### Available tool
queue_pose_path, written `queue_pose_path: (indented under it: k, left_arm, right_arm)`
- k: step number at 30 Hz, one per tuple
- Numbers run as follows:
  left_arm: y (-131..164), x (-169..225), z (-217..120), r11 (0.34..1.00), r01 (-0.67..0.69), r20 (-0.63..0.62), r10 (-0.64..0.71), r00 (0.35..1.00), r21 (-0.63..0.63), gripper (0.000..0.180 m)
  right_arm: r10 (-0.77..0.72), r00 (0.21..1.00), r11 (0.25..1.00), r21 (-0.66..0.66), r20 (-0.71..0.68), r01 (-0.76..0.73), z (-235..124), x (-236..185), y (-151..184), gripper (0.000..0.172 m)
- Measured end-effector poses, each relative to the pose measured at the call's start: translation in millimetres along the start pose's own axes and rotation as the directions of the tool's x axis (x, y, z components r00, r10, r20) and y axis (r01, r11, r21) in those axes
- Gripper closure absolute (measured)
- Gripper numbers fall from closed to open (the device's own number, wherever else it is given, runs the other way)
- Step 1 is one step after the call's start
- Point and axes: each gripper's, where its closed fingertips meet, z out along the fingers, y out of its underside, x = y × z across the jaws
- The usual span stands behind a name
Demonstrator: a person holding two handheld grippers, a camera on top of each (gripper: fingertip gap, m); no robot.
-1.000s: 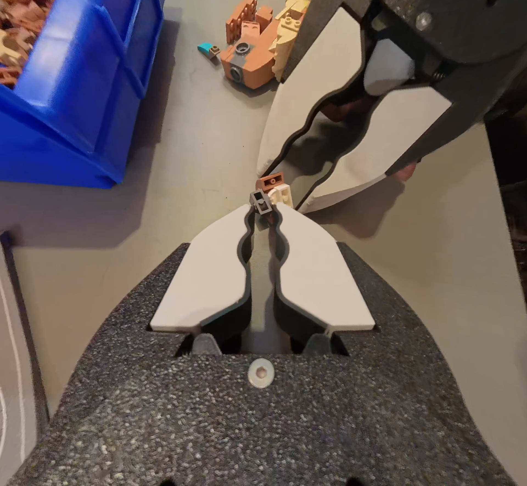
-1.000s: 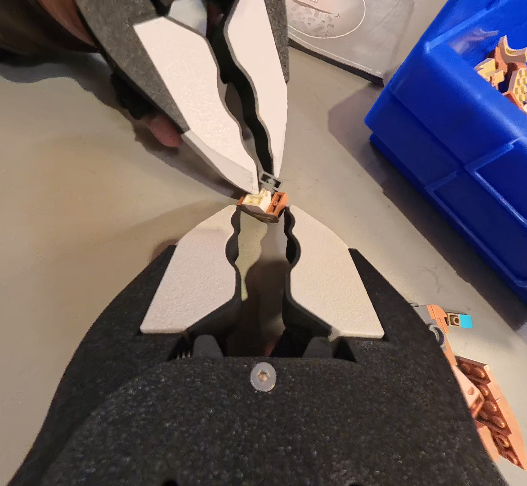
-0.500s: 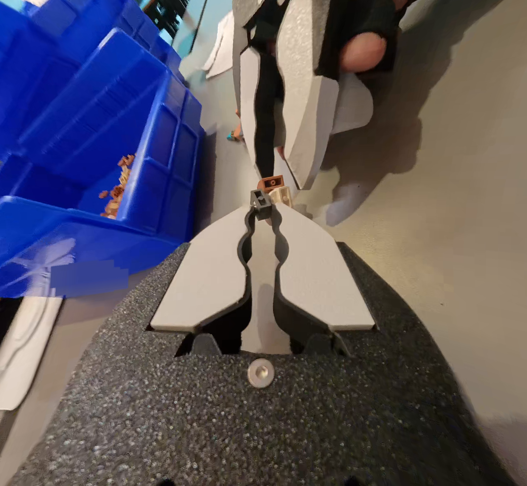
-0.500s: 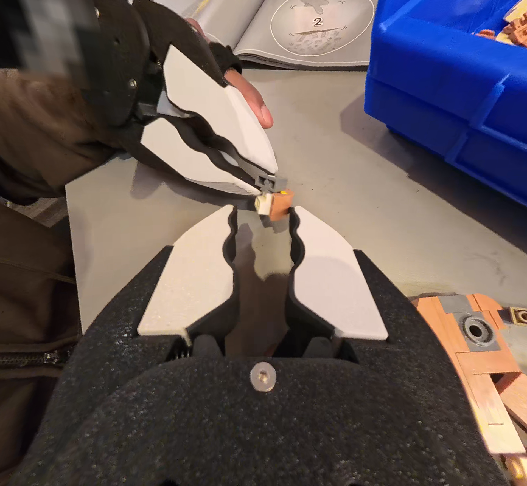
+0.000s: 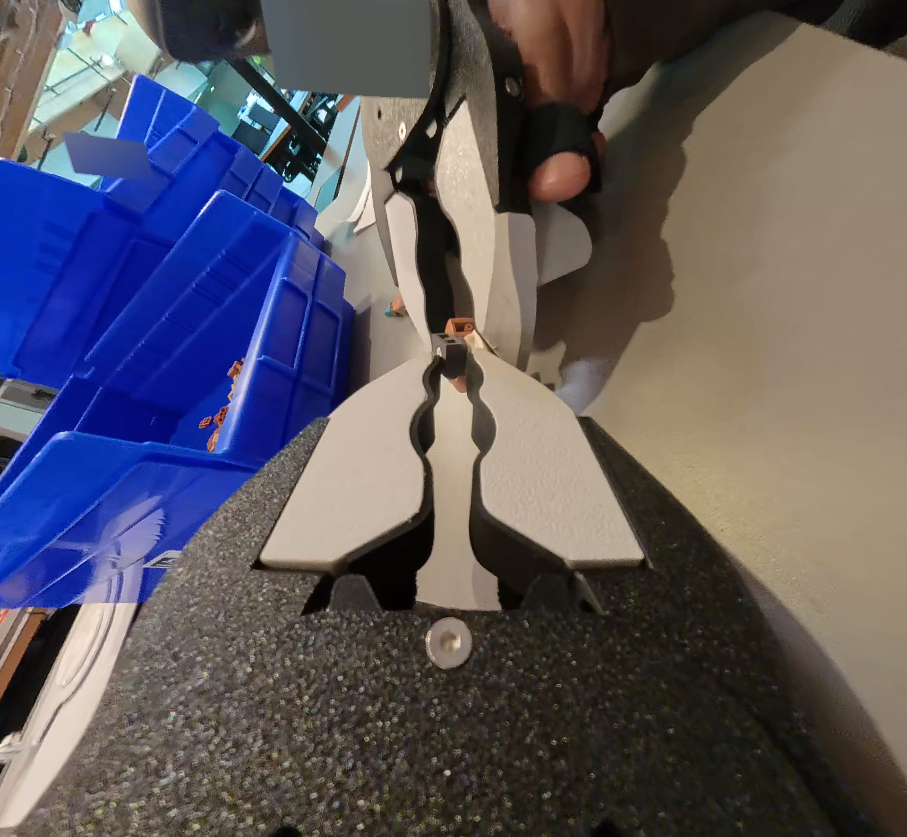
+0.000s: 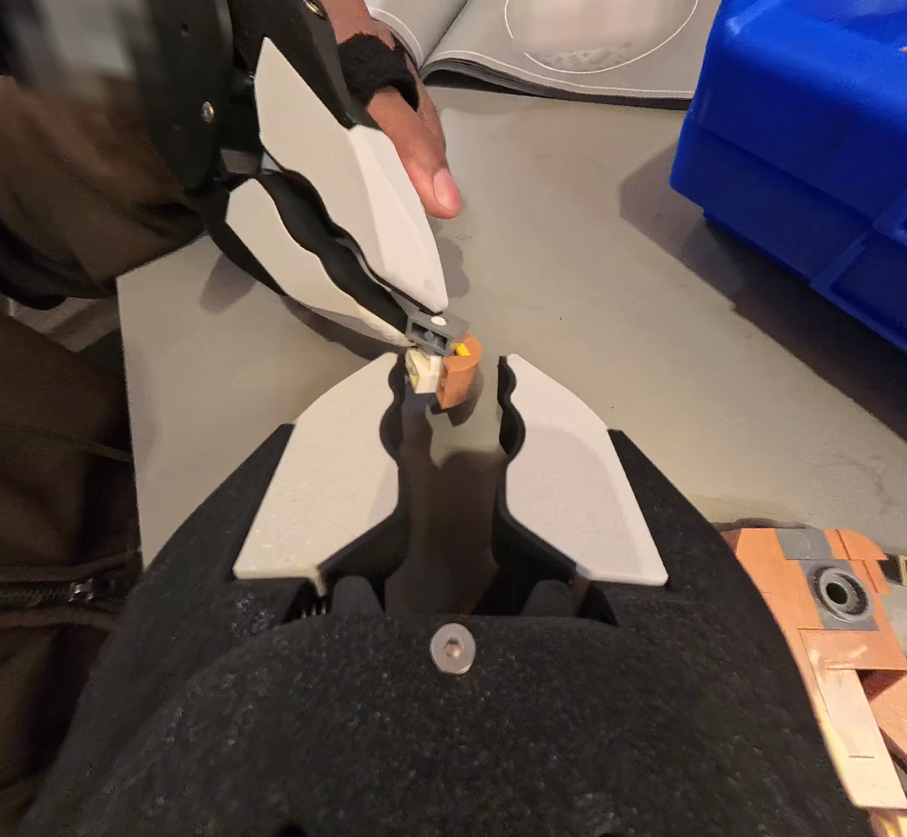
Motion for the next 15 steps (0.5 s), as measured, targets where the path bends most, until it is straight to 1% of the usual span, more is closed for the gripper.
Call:
queue_pose_path:
  k: [5,8,9,13,15]
  left_arm:
    - [-4,-3,-3,0.999,0.035,0.000,-0.035,0.999,0.038,0.171]
    - [-8,-2,-5,0.996,0.053,-0.013,-0.053,0.999,0.071,0.170]
    - [-9,-2,-5,0.995,0.068,-0.018,-0.067,0.998,0.079,0.170]
    - [-8,-9,-8,0.977,0.195,-0.035,-0.192,0.981,0.089,0.169]
    - [-7,-16,-8,0.954,0.291,-0.034,-0.289,0.957,0.075,0.161]
  right_arm:
    - [0.017,0.998,1.000,0.005,0.062,-0.017,-2,-5,-1,0.135]
    - [-0.012,0.995,1.000,0.023,0.097,0.010,-2,-11,-3,0.140]
    - [-0.034,0.995,0.999,0.031,0.091,0.031,-2,-12,-4,0.141]
    - [-0.168,0.985,0.981,0.096,-0.039,0.171,-4,-5,-13,0.144]
    - [-0.244,0.959,0.960,0.106,-0.143,0.260,-5,2,-16,0.144]
